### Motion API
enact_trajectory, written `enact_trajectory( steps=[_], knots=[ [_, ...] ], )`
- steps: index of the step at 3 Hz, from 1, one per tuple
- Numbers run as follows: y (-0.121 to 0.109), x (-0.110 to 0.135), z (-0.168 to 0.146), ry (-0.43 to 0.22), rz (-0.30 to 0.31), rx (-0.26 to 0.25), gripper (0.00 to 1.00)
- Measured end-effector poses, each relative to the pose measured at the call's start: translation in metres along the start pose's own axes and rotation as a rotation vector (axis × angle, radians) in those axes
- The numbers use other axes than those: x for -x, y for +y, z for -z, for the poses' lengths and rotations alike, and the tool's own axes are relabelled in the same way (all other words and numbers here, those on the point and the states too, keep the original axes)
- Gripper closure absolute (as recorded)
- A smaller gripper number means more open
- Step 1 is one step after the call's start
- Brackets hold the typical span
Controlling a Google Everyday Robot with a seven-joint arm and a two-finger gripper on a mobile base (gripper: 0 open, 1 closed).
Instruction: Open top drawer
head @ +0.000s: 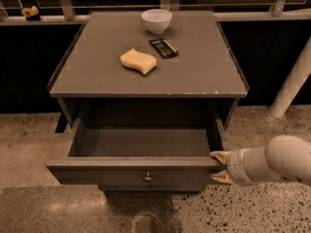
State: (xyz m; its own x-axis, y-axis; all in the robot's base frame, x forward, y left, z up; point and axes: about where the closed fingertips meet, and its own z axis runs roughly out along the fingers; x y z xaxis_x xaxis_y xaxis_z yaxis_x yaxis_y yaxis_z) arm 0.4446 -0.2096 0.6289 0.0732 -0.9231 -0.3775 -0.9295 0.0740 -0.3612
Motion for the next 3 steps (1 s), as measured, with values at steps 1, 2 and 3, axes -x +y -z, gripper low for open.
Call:
enact_trajectory(
  steps=[1, 2, 3],
  knots=[
    [0.01, -0.001, 0.002, -0.006, -0.002, -0.005, 1.0],
    [0.01, 0.001, 0.005, -0.006, -0.002, -0.005, 1.0],
    [0.02, 0.0, 0.007, -0.01, -0.005, -0.008, 1.0]
  ],
)
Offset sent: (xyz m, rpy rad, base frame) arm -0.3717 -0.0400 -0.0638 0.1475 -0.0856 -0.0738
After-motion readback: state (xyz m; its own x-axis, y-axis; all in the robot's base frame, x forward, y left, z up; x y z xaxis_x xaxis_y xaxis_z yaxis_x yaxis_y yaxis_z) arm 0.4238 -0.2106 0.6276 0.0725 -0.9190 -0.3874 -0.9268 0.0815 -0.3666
